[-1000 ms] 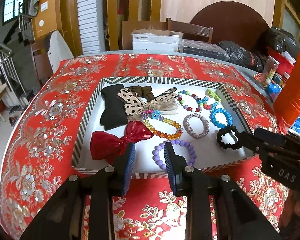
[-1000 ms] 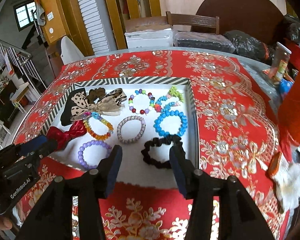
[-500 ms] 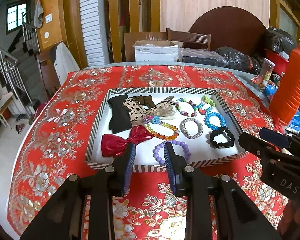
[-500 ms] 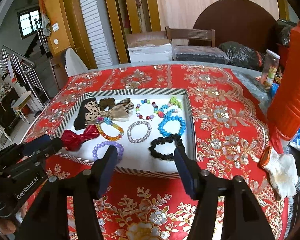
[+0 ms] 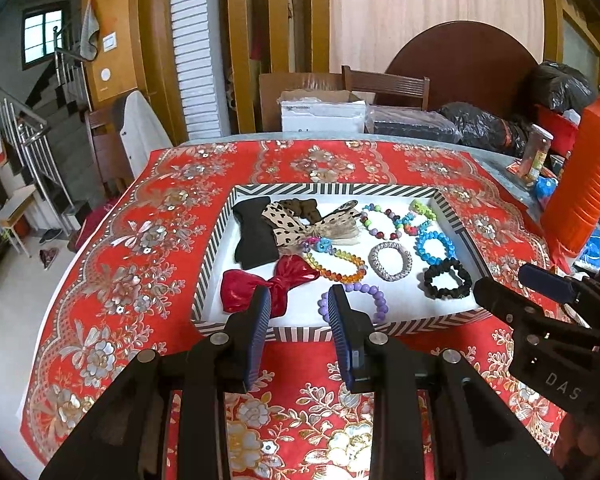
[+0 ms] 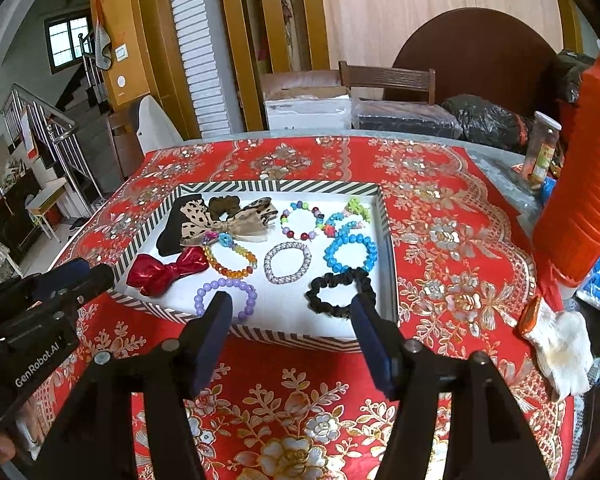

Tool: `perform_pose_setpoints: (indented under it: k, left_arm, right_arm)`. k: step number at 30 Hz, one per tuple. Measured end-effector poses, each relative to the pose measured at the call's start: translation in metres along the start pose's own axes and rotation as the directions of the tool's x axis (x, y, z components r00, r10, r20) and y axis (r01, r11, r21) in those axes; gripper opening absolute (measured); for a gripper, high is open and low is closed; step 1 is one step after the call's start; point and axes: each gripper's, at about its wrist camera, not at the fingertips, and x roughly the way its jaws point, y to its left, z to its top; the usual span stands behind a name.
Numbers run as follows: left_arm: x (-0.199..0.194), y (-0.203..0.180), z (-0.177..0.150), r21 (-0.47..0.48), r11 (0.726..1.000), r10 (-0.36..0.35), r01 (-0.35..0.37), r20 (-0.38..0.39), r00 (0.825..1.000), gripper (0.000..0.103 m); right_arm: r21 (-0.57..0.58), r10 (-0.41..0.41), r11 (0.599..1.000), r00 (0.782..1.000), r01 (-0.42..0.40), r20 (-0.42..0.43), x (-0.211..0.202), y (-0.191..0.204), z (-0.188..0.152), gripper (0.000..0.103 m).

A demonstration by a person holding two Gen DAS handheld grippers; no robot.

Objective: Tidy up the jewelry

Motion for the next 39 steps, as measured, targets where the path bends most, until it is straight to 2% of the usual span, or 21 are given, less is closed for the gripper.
perform_pose_setpoints:
  k: [15,19,39]
  left_arm:
    - [0.005,-0.001,0.003,0.003,1.0,0.002,-0.002,0.012,1.0,0.021]
    - [0.008,-0.001,0.003,0.005,1.0,0.022,-0.022,0.012,1.0,0.021]
    - [0.01,-0.005,0.0,0.018,1.0,0.013,-0.013,0.008,1.0,0.021]
  right_arm:
    - [-0.015,-0.011,1.0,1.0,0.011,-0.001,0.004,0.001,-0.001,0.067]
    - [-0.016,-0.011,1.0,1.0,0.011,-0.002,0.006,0.0,-0.001,0.067]
    - [-0.015,0.0,1.0,1.0,0.0,-0.014,0.011,0.0,-0.004,0.067]
